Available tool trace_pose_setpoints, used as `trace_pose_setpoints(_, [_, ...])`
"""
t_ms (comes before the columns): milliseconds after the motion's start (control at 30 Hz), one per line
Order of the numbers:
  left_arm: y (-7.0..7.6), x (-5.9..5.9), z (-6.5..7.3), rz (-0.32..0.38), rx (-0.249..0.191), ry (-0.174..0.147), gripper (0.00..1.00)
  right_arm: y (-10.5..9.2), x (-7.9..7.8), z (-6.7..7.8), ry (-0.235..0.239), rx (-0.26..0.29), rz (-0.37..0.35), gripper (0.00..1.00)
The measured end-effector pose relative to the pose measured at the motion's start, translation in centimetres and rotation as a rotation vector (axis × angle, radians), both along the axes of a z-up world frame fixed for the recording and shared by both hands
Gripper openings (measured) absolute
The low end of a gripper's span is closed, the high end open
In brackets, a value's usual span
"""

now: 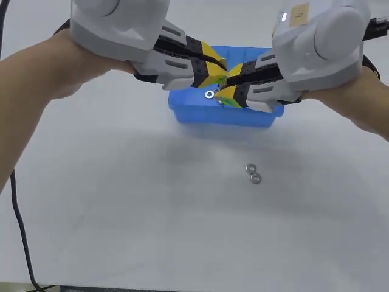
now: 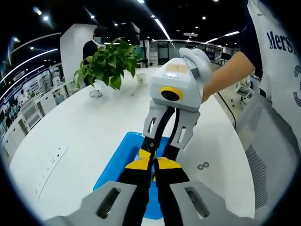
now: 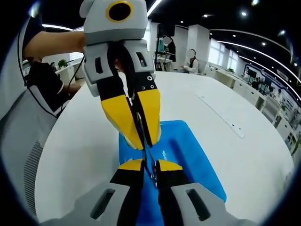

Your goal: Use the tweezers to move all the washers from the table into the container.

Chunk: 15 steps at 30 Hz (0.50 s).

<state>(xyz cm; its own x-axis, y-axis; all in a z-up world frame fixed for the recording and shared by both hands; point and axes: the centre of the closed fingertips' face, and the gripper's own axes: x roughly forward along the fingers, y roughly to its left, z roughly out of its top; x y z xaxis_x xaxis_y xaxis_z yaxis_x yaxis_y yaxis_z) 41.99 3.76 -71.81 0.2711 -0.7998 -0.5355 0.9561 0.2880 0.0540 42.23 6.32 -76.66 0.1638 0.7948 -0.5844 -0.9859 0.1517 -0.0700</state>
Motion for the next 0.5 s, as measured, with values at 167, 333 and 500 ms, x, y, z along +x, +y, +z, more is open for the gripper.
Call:
trace_pose_setpoints(167, [-0.2, -0.4, 0.6, -0.002, 0.001, -0.009, 0.07, -0.1, -0.3, 0.5, -0.012, 0.002, 0.005, 0.11])
trace_pose_setpoints(333, [-0.3, -0.8, 1.4, -0.006, 0.003, -0.022, 0.07, -0.2, -0.5, 1.1, -0.018, 0.007, 0.007, 0.11])
trace_pose_setpoints(500, [-0.6, -1.4, 2.5, -0.022, 0.004, -0.04, 0.06, -0.5, -1.1, 2.2, -0.027, 0.019, 0.011, 0.11])
